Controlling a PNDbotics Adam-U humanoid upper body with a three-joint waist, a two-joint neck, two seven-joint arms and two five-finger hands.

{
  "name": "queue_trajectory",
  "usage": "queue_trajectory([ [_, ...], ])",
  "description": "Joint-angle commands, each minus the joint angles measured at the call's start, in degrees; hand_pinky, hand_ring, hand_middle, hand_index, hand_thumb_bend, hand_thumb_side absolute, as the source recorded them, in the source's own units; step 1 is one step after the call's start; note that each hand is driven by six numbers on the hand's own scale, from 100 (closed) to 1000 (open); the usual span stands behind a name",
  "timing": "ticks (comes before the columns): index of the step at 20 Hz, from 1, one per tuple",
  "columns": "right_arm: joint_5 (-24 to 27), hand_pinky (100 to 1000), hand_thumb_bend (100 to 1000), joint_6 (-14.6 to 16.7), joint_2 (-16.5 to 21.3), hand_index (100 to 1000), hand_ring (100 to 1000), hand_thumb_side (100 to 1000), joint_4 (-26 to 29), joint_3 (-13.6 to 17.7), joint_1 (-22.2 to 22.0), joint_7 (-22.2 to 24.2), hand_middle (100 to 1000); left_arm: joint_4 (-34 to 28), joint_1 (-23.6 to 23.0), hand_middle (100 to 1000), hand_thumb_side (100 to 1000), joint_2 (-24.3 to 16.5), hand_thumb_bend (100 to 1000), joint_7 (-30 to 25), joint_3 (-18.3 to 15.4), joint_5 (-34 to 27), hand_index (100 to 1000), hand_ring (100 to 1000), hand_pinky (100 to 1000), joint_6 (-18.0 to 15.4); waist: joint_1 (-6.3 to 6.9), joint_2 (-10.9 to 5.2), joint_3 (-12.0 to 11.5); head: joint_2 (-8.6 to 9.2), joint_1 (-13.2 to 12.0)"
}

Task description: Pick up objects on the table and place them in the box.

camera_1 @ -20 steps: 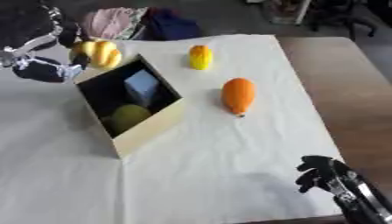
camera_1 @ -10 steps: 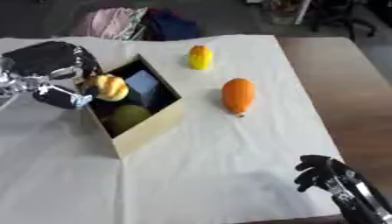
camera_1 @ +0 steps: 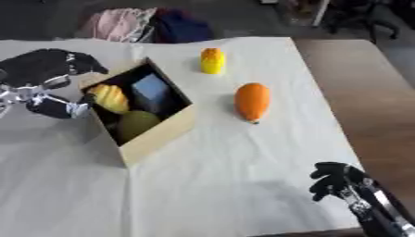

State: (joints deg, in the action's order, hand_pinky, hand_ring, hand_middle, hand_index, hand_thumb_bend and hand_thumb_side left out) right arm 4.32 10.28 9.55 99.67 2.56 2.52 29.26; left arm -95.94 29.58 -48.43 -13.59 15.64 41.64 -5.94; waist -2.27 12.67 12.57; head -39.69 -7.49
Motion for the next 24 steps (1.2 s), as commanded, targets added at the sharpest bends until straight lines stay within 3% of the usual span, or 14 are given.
queue_trajectory([
  [1, 1.69, 521, 100, 1.63, 3.12, 776, 586, 542, 1.67, 1.53, 2.77, -1.06, 638, -7.4, -2.31, 705, 264, -2.04, 100, 5.67, -3.9, -8.86, 852, 701, 752, 1.81, -0.25, -1.13, -0.42, 0.75, 0.5],
  [2, 2.35, 522, 100, 2.16, 4.03, 778, 587, 497, 1.78, 1.96, 4.06, -1.52, 639, -9.81, -3.89, 674, 364, -1.91, 100, 7.44, -4.91, -12.71, 838, 677, 733, 2.29, -0.28, -1.14, -0.68, 0.85, 0.7],
  [3, 3.01, 523, 100, 2.8, 5.25, 780, 587, 468, 1.84, 2.4, 5.59, -2.0, 640, -12.29, -5.64, 654, 326, -1.51, 100, 9.33, -6.01, -16.88, 828, 661, 721, 2.7, -0.3, -1.13, -1.02, 0.97, 1.05],
  [6, 4.62, 532, 100, 5.45, 10.06, 791, 593, 375, 1.19, 3.24, 10.37, -3.19, 651, -17.71, -10.56, 611, 414, 0.36, 100, 14.12, -8.87, -27.37, 805, 623, 692, 2.72, -0.34, -0.97, -2.22, 1.24, 2.2],
  [9, 4.76, 540, 100, 9.16, 15.93, 802, 599, 308, -1.94, 3.2, 14.73, -3.62, 661, -18.54, -14.25, 601, 458, 3.6, 100, 16.49, -10.5, -33.89, 801, 612, 680, -0.42, -0.39, -0.77, -3.53, 1.51, 3.4],
  [10, 4.54, 543, 100, 10.48, 17.7, 808, 602, 291, -3.51, 2.93, 15.9, -3.52, 667, -18.6, -15.12, 601, 433, 4.68, 100, 16.71, -10.86, -35.15, 802, 612, 679, -1.26, -0.39, -0.7, -3.91, 1.6, 3.78],
  [13, 2.99, 558, 100, 14.65, 23.02, 834, 619, 246, -10.46, 1.21, 19.98, -1.62, 697, -18.64, -17.71, 602, 481, 8.92, 100, 16.52, -11.6, -36.92, 804, 612, 676, -3.26, -0.31, -0.5, -5.1, 2.04, 4.67],
  [17, -1.49, 603, 100, 20.01, 26.96, 876, 672, 290, -22.82, -1.4, 26.48, 3.88, 753, -18.65, -20.79, 598, 496, 14.83, 100, 16.08, -12.36, -36.5, 801, 609, 671, -3.87, -0.21, -0.27, -6.47, 2.59, 5.65],
  [21, -10.07, 667, 100, 25.22, 27.19, 928, 750, 364, -33.49, -2.53, 32.25, 8.63, 832, -18.65, -22.51, 597, 511, 19.53, 100, 16.05, -12.74, -35.61, 801, 608, 670, -3.49, 0.01, -0.18, -7.59, 2.8, 6.41],
  [24, -18.11, 702, 100, 28.38, 25.76, 946, 775, 362, -39.16, -2.47, 35.52, 10.0, 874, -18.65, -22.92, 596, 520, 21.97, 100, 15.65, -12.71, -35.41, 801, 609, 670, -2.93, 0.2, -0.16, -8.28, 2.9, 6.71],
])
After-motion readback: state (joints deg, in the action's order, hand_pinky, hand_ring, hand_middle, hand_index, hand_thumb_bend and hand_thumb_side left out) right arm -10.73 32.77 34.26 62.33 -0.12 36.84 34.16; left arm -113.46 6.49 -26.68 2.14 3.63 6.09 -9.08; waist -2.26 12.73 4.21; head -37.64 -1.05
